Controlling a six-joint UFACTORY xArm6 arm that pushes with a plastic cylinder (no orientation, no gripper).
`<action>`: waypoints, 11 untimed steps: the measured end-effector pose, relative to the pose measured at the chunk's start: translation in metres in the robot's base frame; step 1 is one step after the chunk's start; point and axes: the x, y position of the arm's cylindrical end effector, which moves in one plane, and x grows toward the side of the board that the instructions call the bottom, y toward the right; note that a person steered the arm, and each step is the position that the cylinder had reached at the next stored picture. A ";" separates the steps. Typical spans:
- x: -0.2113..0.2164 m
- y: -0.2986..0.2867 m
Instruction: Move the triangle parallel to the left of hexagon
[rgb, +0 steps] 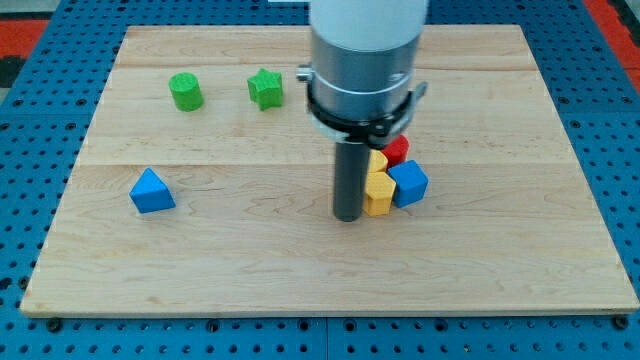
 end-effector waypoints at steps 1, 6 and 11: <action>0.017 -0.093; -0.027 -0.149; -0.019 -0.101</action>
